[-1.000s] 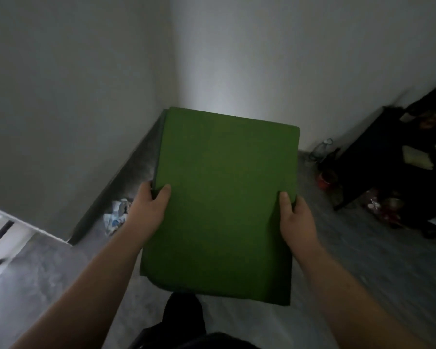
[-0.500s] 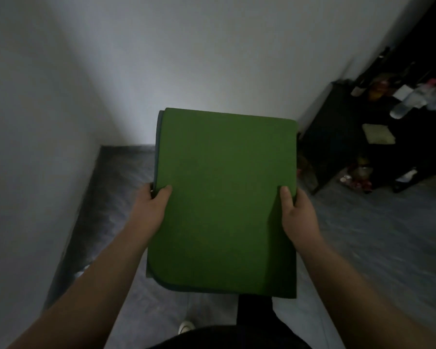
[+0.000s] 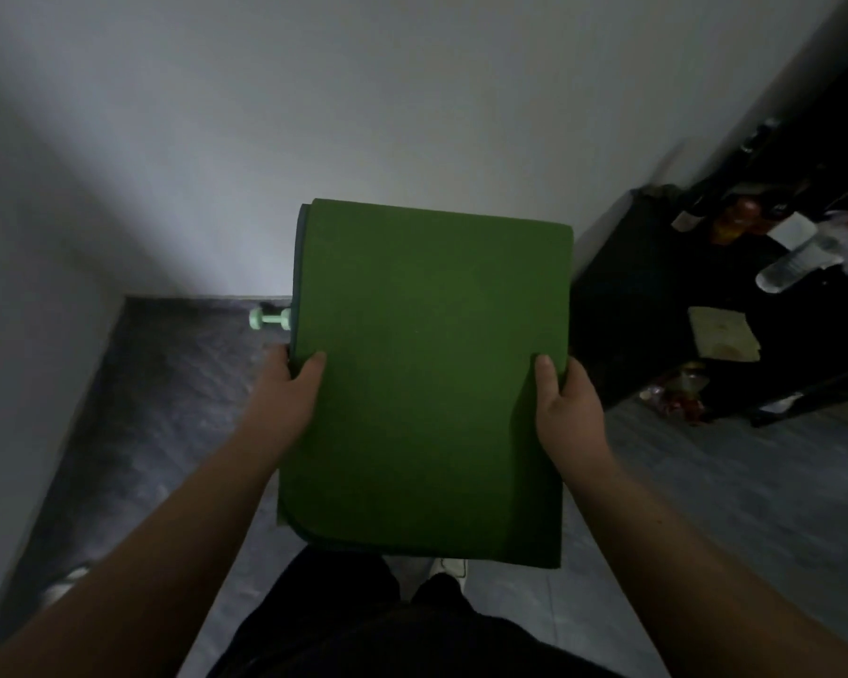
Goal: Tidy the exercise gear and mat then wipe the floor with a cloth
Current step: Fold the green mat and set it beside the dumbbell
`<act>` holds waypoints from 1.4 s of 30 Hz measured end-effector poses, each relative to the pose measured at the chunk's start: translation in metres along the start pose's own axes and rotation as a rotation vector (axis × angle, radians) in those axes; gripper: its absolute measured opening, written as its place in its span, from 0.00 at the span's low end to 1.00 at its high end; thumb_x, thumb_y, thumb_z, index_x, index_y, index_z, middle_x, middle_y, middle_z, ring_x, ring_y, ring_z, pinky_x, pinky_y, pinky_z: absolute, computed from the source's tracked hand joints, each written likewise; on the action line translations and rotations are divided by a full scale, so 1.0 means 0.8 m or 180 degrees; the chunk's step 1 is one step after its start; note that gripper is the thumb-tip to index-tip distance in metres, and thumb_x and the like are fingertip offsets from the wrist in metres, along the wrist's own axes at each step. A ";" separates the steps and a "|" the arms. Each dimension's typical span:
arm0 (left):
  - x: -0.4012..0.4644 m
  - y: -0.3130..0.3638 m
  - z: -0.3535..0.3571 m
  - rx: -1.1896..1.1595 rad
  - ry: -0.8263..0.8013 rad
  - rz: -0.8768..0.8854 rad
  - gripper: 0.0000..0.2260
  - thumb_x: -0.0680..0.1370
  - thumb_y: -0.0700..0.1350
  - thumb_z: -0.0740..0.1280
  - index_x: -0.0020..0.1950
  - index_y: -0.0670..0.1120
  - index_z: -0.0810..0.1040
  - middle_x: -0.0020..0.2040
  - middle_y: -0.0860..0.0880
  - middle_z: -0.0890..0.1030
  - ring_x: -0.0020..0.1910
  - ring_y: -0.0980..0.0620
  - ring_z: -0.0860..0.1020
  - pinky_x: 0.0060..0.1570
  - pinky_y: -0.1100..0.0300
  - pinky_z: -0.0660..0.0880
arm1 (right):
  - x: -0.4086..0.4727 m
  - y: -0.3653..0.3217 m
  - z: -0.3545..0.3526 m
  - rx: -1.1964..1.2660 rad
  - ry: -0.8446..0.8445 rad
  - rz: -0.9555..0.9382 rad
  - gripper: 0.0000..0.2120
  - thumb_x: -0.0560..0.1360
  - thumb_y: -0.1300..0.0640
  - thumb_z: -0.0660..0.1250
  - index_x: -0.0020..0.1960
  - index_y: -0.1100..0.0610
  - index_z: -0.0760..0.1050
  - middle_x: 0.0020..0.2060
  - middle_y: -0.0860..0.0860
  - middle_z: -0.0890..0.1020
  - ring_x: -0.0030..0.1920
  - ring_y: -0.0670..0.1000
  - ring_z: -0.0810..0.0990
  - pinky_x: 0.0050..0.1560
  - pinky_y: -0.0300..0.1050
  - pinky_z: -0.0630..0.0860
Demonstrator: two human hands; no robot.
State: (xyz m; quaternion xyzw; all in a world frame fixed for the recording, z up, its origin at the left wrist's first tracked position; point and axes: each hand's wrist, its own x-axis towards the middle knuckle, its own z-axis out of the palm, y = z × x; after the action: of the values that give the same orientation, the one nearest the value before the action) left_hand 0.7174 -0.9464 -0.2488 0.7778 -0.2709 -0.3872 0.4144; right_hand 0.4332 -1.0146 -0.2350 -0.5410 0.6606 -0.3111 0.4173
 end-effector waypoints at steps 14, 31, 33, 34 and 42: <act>0.285 0.065 0.072 -0.0052 -0.0479 -0.0384 0.22 0.81 0.54 0.64 0.70 0.43 0.68 0.64 0.43 0.77 0.60 0.43 0.78 0.58 0.48 0.76 | 0.266 -0.022 0.113 -0.0300 0.0035 0.0519 0.20 0.82 0.46 0.59 0.69 0.56 0.72 0.61 0.55 0.80 0.61 0.56 0.78 0.63 0.52 0.74; 0.640 -0.168 0.287 0.0400 -0.0809 -0.1059 0.25 0.79 0.56 0.66 0.71 0.45 0.67 0.64 0.43 0.77 0.58 0.45 0.78 0.58 0.48 0.76 | 0.583 0.267 0.321 -0.1186 -0.0252 0.0835 0.24 0.83 0.46 0.56 0.72 0.60 0.68 0.66 0.60 0.76 0.66 0.62 0.74 0.67 0.56 0.70; 0.687 -0.243 0.324 0.0491 -0.0845 -0.1170 0.27 0.78 0.59 0.66 0.71 0.46 0.67 0.65 0.43 0.76 0.59 0.44 0.78 0.61 0.42 0.76 | 0.627 0.341 0.359 -0.1478 -0.0319 0.0761 0.23 0.83 0.49 0.57 0.72 0.62 0.68 0.66 0.62 0.75 0.67 0.63 0.73 0.68 0.50 0.66; 0.710 -0.279 0.342 0.0522 -0.0855 -0.1219 0.27 0.78 0.59 0.66 0.71 0.46 0.67 0.65 0.43 0.76 0.59 0.43 0.78 0.61 0.41 0.76 | 0.649 0.378 0.377 -0.1640 -0.0343 0.0689 0.22 0.83 0.51 0.57 0.70 0.64 0.69 0.66 0.63 0.75 0.66 0.63 0.73 0.66 0.46 0.64; 0.867 -0.515 0.444 0.0744 -0.0917 -0.1415 0.25 0.79 0.58 0.65 0.69 0.44 0.69 0.60 0.44 0.77 0.55 0.46 0.79 0.53 0.49 0.78 | 0.757 0.628 0.523 -0.1795 -0.0547 0.0545 0.28 0.83 0.47 0.55 0.73 0.67 0.63 0.73 0.64 0.67 0.74 0.62 0.64 0.74 0.45 0.53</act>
State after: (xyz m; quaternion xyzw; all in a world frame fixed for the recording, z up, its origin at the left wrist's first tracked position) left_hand 0.8492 -1.4057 -0.9894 0.7976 -0.1926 -0.5412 0.1842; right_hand 0.5362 -1.4769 -0.9903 -0.6022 0.7263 -0.0322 0.3298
